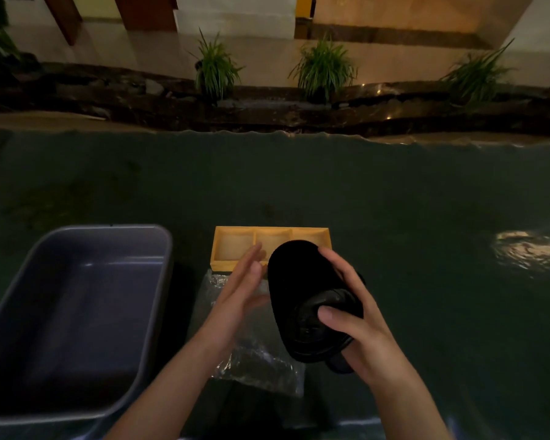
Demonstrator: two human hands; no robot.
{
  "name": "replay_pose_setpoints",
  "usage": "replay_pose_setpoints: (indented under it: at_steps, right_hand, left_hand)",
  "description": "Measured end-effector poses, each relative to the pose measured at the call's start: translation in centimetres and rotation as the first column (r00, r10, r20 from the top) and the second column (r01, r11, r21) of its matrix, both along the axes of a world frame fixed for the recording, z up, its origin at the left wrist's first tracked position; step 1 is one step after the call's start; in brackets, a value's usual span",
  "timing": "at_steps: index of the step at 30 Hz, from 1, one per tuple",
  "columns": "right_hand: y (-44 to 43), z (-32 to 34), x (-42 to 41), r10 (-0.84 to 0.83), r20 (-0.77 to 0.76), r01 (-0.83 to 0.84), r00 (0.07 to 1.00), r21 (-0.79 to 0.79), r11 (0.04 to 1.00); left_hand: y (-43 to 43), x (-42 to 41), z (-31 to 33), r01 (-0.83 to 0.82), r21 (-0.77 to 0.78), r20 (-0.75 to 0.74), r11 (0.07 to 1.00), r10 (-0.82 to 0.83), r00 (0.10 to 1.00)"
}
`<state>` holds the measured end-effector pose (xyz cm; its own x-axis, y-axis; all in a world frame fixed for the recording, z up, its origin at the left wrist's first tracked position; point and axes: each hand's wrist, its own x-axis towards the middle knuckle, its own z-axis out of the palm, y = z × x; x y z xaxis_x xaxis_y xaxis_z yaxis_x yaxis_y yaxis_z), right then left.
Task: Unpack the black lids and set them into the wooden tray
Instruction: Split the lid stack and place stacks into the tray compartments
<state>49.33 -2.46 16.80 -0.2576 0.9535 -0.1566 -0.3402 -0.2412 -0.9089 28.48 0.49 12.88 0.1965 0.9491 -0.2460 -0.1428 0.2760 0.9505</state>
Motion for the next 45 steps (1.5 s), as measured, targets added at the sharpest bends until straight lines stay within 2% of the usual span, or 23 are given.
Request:
replay_pose_setpoints:
  at_steps: [2, 4, 7, 9, 10, 12, 13, 14, 17, 20, 21, 24, 27, 45]
  right_hand:
    - [0.3, 0.0, -0.5, 0.067, -0.024, -0.068, 0.997, -0.019, 0.998]
    - [0.6, -0.1, -1.1, 0.111, -0.040, -0.112, 0.993, -0.022, 0.993]
    - [1.1, -0.5, -1.8, 0.069, 0.006, -0.069, 0.998, 0.013, 0.997]
    - [1.4, -0.6, -2.3, -0.072, 0.171, 0.062, 0.983, 0.063, 0.996]
    - [1.4, -0.6, -2.6, -0.186, 0.311, 0.154, 0.932, 0.122, 0.980]
    - [1.4, -0.7, -3.1, -0.424, 0.519, 0.280, 0.742, 0.334, 0.900]
    - [1.4, -0.8, -3.4, -0.500, 0.536, 0.292, 0.680, 0.428, 0.855]
    - [1.4, -1.0, -3.9, -0.537, 0.518, 0.287, 0.665, 0.487, 0.825]
    - [1.1, -0.9, -5.3, -0.546, 0.483, 0.227, 0.684, 0.570, 0.790]
    - [0.7, -0.8, -5.6, -0.412, 0.446, 0.190, 0.795, 0.462, 0.866]
    - [0.5, -0.8, -5.6, -0.376, 0.458, 0.168, 0.806, 0.432, 0.886]
    - [0.3, -0.9, -5.4, -0.356, 0.544, 0.121, 0.760, 0.420, 0.900]
    - [0.6, -0.7, -5.4, -0.365, 0.534, 0.138, 0.763, 0.418, 0.898]
    - [1.2, 0.5, -6.5, -0.382, 0.409, 0.232, 0.829, 0.369, 0.900]
  left_hand:
    - [0.2, -0.4, 1.3, 0.114, 0.026, 0.079, 0.993, -0.116, 0.990]
    - [0.1, -0.8, 2.3, 0.168, 0.034, 0.083, 0.985, -0.170, 0.982]
    - [-0.3, -1.3, 3.1, 0.078, 0.045, 0.070, 0.996, -0.081, 0.994]
    - [-0.5, -1.5, 3.5, -0.066, 0.074, 0.059, 0.995, 0.062, 0.996]
    - [-0.6, -1.5, 3.6, -0.142, 0.101, 0.019, 0.985, 0.141, 0.990]
    - [-0.7, -1.4, 3.8, -0.264, 0.174, -0.103, 0.949, 0.284, 0.953]
    - [-0.8, -1.3, 3.9, -0.304, 0.208, -0.158, 0.930, 0.339, 0.927]
    - [-0.8, -1.1, 4.0, -0.331, 0.241, -0.196, 0.912, 0.380, 0.904]
    - [-1.1, -0.6, 3.8, -0.356, 0.326, -0.247, 0.876, 0.442, 0.862]
    - [-1.4, -0.9, 3.5, -0.289, 0.353, -0.247, 0.890, 0.387, 0.888]
    - [-1.5, -1.2, 3.4, -0.264, 0.373, -0.281, 0.889, 0.379, 0.882]
    - [-1.6, -2.1, 3.4, -0.226, 0.444, -0.382, 0.867, 0.411, 0.828]
    - [-1.8, -2.5, 3.6, -0.207, 0.485, -0.410, 0.849, 0.431, 0.804]
    - [-2.5, -4.4, 4.6, -0.236, 0.490, -0.386, 0.839, 0.452, 0.804]
